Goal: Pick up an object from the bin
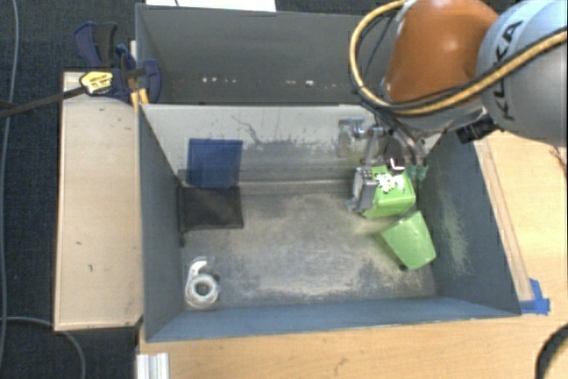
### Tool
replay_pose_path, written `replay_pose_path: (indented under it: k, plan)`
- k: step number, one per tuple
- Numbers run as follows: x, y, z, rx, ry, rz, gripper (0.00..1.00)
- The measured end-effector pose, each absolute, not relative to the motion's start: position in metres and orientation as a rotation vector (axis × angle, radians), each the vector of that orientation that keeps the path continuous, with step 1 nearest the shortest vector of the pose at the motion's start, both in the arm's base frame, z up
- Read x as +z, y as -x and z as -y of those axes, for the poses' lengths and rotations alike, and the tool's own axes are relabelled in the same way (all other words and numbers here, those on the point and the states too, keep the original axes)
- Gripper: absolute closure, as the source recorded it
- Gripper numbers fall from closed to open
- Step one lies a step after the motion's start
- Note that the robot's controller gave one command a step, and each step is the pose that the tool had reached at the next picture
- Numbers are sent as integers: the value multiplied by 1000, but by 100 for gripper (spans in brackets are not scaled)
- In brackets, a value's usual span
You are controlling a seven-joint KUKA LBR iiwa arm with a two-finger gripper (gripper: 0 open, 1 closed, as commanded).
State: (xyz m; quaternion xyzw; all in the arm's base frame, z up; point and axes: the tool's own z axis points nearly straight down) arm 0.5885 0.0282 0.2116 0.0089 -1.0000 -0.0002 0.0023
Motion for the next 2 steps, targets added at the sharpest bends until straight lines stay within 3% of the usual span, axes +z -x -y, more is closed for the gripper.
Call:
replay_pose_path:
  k: [1,2]
  plan:
    - [216,-590,-28,-1,-27,3145,0]
    - [237,-581,6,-4,-102,3139,0]
